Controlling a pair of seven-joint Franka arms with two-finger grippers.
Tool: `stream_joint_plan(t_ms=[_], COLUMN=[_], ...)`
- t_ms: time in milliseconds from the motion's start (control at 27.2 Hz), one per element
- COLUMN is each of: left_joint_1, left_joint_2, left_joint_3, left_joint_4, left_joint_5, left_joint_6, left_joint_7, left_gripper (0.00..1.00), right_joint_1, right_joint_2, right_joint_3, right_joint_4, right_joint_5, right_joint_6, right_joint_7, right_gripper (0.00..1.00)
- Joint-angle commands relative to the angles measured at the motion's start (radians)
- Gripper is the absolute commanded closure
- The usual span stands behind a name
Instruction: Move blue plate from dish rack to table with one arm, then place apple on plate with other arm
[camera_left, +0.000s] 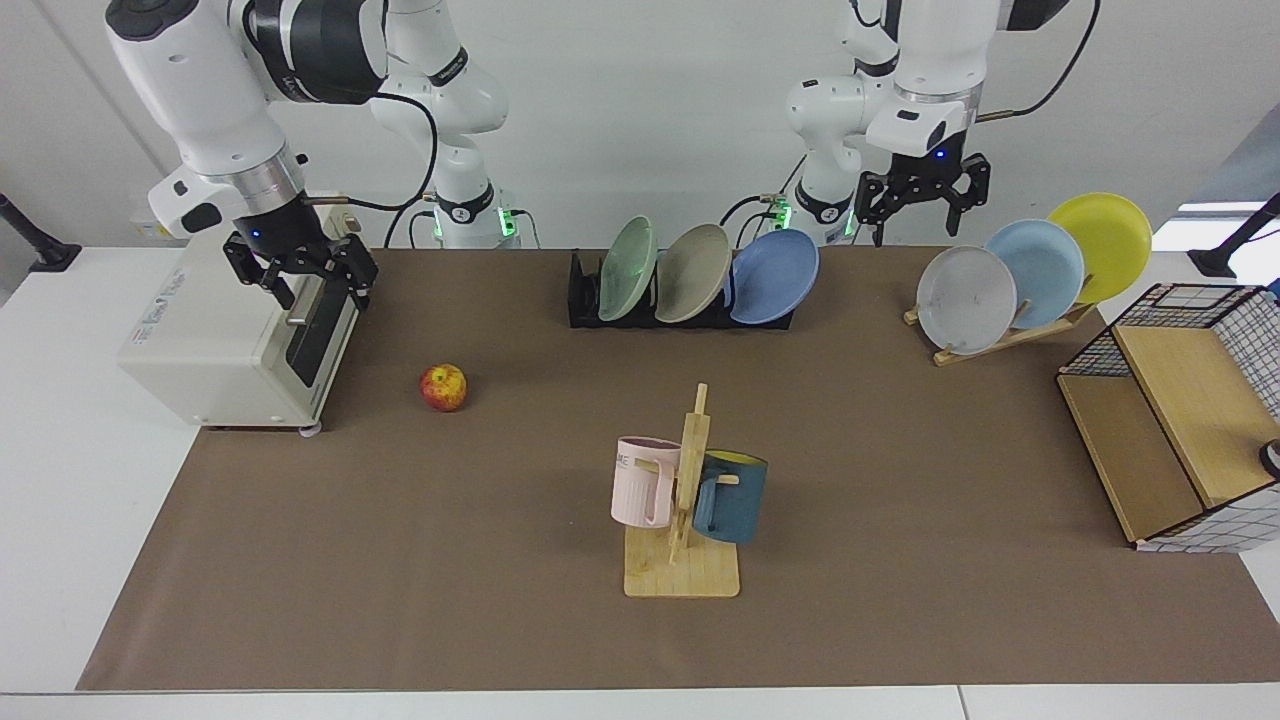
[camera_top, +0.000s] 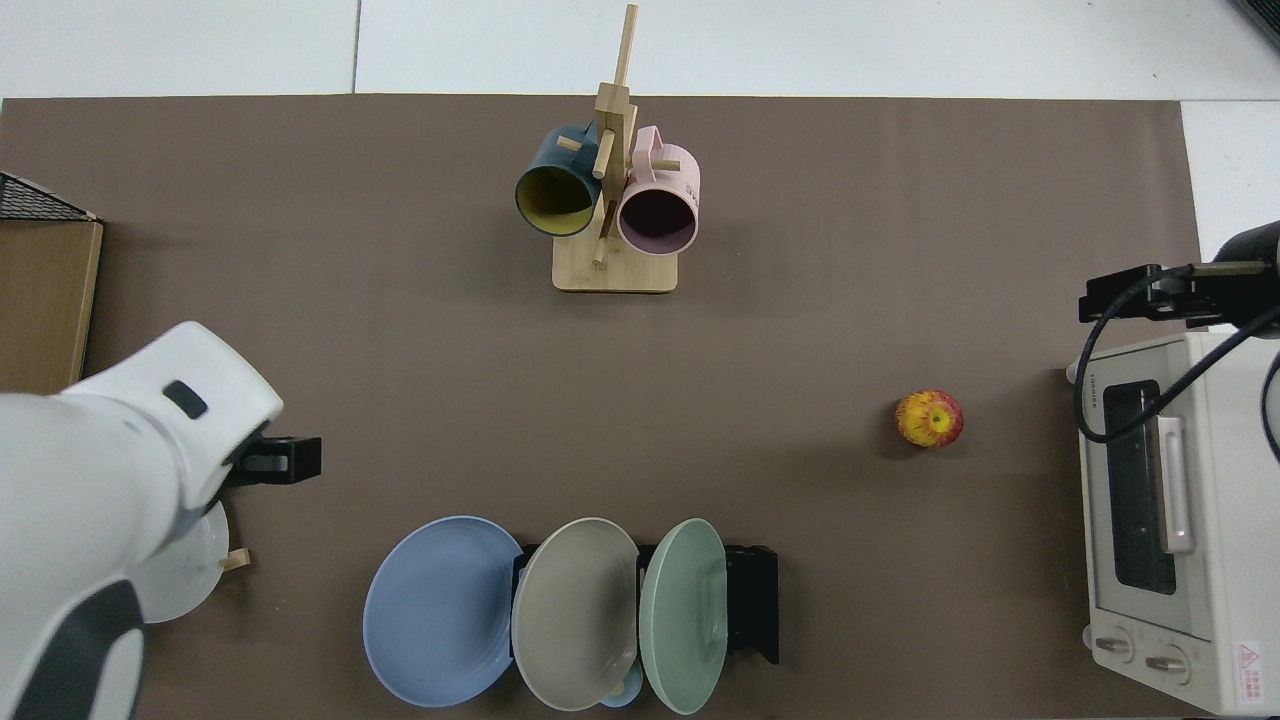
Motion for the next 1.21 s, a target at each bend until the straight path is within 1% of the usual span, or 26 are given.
stream_joint_plan(t_ms=[0,110,220,367,514,661,844,917,1064,1174], left_joint_1=[-0.005,-0.007,-0.028,-0.033,-0.079,-0.081,-0.088,-0.093,-0.108,-0.114], left_joint_2=[-0.087,-0.100,-0.125,-0.146,-0.151,-0.157,-0.149,-0.137,-0.139,-0.146], left_joint_3=[-0.111,-0.158,-0.155,-0.154,-0.154,-0.142,-0.142,-0.151,-0.152,-0.152], left_joint_4=[-0.198,-0.264,-0.315,-0.363,-0.441,-0.456,-0.489,-0.510,-0.527,-0.548], left_joint_5=[0.077,0.071,0.066,0.062,0.057,0.014,0.011,0.011,0.001,-0.001], left_joint_6=[0.082,0.112,0.120,0.134,0.169,0.172,0.184,0.195,0.206,0.206], left_joint_7=[-0.189,-0.274,-0.270,-0.262,-0.270,-0.261,-0.247,-0.254,-0.256,-0.254], left_gripper=[0.00,0.00,0.00,0.00,0.00,0.00,0.01,0.01,0.01,0.02], right_joint_1=[-0.006,-0.006,-0.006,-0.006,-0.006,-0.006,0.005,0.031,0.037,0.060], right_joint_2=[-0.012,-0.012,-0.012,-0.012,-0.012,-0.012,-0.016,-0.027,-0.042,-0.044], right_joint_3=[0.011,0.010,0.010,0.010,0.010,0.011,0.020,0.020,0.020,0.020], right_joint_4=[-0.017,-0.017,-0.017,-0.017,-0.017,-0.017,-0.019,-0.039,-0.105,-0.166], right_joint_5=[-0.016,-0.016,-0.016,-0.016,-0.016,-0.016,-0.015,-0.015,-0.015,-0.015], right_joint_6=[0.021,0.019,0.021,0.019,0.019,0.013,0.006,0.009,0.030,0.070], right_joint_7=[0.020,0.020,0.020,0.020,0.020,0.019,0.014,0.022,0.029,0.031], right_gripper=[0.00,0.00,0.00,0.00,0.00,0.00,0.00,0.00,0.00,0.00])
